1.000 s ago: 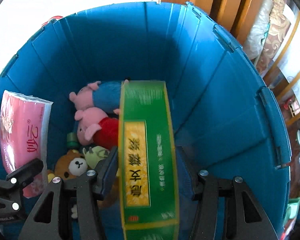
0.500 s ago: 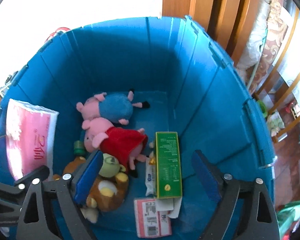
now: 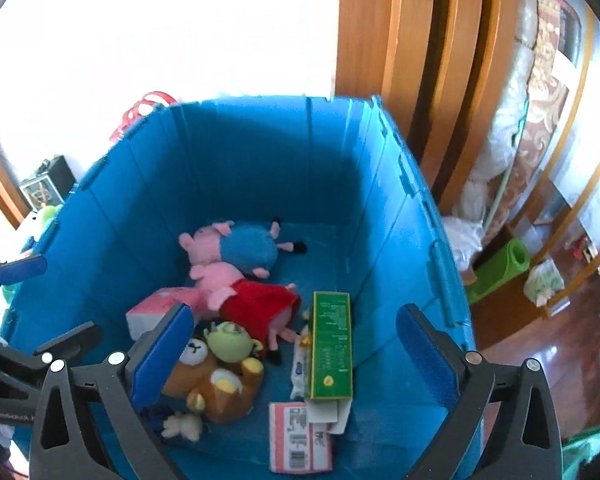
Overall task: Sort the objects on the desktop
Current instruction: 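Withdraw both tools up from the crate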
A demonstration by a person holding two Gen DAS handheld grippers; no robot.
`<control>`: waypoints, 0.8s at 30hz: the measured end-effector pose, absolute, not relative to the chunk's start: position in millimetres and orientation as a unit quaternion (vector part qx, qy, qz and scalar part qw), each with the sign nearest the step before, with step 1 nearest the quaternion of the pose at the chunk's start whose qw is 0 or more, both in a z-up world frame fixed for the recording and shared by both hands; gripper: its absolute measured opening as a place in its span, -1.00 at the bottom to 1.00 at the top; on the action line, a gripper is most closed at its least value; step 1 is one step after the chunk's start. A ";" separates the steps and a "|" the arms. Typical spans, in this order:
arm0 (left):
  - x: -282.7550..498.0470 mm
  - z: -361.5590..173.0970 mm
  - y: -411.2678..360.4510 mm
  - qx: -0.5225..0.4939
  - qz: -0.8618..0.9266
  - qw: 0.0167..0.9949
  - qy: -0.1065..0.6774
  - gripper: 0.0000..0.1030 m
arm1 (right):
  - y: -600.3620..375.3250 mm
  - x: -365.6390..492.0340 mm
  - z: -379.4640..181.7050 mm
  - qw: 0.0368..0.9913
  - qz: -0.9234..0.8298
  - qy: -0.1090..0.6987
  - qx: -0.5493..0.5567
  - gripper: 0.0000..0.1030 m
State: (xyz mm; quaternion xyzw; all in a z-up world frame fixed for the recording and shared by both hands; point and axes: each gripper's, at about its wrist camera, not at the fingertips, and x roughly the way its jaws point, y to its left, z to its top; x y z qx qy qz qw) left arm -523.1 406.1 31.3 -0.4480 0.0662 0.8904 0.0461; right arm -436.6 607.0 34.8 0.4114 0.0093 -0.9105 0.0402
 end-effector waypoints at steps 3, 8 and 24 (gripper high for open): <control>-494.7 48.4 396.3 -0.410 0.909 0.030 0.064 0.99 | 599.2 -412.5 47.3 0.043 -0.923 0.019 0.383 0.99; -439.9 73.7 367.1 -0.350 0.935 0.055 0.023 0.99 | 576.6 -366.6 58.1 0.061 -0.934 0.011 0.351 0.99; -316.5 91.9 289.1 -0.257 0.965 0.049 0.014 0.99 | 497.4 -265.0 69.1 0.031 -0.946 -0.011 0.322 0.99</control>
